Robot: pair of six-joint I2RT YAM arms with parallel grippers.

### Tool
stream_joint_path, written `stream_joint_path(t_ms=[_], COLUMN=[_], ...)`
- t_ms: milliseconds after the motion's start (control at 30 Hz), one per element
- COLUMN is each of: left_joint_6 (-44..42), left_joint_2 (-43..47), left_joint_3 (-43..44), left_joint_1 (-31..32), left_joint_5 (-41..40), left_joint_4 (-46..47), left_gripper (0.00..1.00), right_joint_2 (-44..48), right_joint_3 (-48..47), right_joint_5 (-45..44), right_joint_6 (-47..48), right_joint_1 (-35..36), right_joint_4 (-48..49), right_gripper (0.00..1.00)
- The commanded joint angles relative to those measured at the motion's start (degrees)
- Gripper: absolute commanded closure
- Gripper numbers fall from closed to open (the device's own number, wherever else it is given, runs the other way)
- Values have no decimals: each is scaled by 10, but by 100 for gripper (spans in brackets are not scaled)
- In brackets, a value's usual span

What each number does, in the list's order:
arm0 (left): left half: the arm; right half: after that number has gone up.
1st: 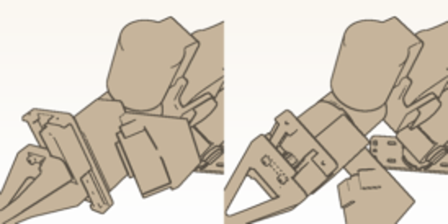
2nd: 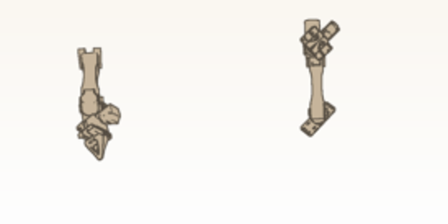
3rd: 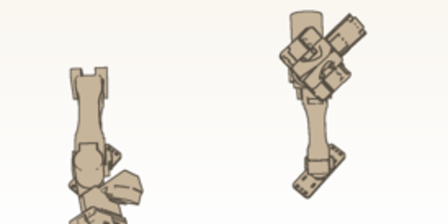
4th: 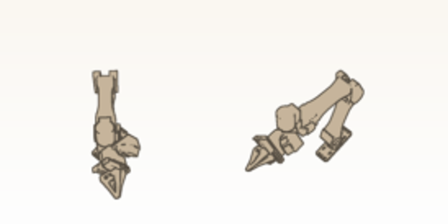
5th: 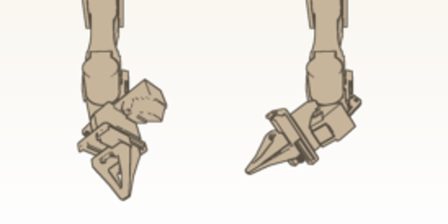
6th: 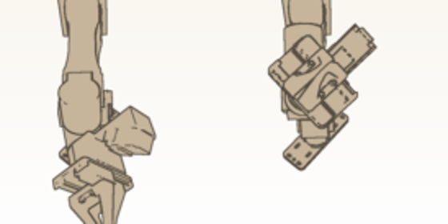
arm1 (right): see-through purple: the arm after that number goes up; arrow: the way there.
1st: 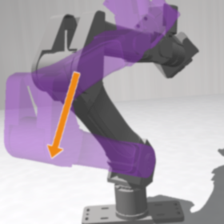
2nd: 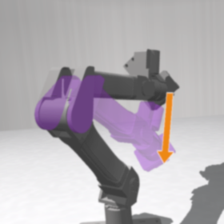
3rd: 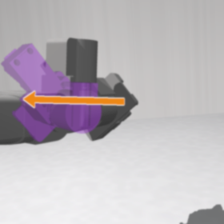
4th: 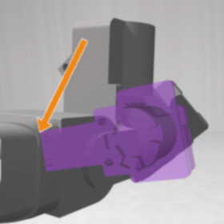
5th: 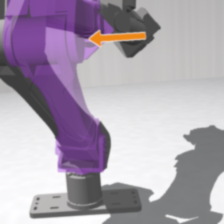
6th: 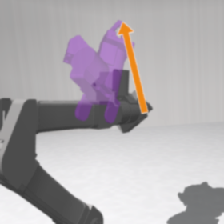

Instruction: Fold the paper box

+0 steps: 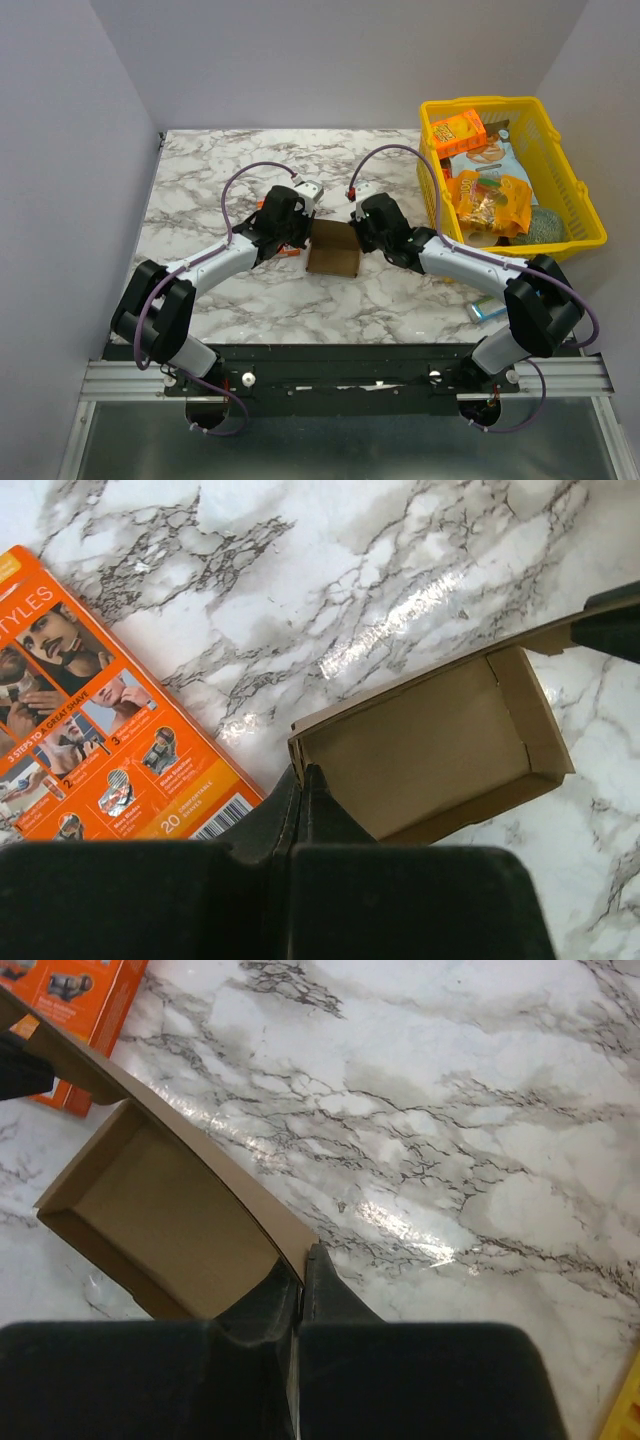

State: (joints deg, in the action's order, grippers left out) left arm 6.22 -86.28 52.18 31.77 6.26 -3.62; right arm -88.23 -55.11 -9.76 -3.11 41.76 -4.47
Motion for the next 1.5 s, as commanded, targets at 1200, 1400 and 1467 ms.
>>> stream_joint_path(t_ms=[1200, 1400, 1467], left_joint_6=[241, 246, 245], left_joint_2=[17, 34, 37], left_joint_3=[-189, -220, -226], left_joint_1=[87, 95, 99], left_joint_5=[-135, -157, -160], left_joint_4=[274, 275, 279], left_gripper=[100, 100, 100], right_joint_2=[4, 15, 17], right_joint_3=[131, 145, 148], right_joint_5=[-228, -250, -260], right_joint_6=[-290, -307, -311], right_joint_1=[57, 72, 82], right_joint_4=[185, 167, 162], right_gripper=[100, 100, 100])
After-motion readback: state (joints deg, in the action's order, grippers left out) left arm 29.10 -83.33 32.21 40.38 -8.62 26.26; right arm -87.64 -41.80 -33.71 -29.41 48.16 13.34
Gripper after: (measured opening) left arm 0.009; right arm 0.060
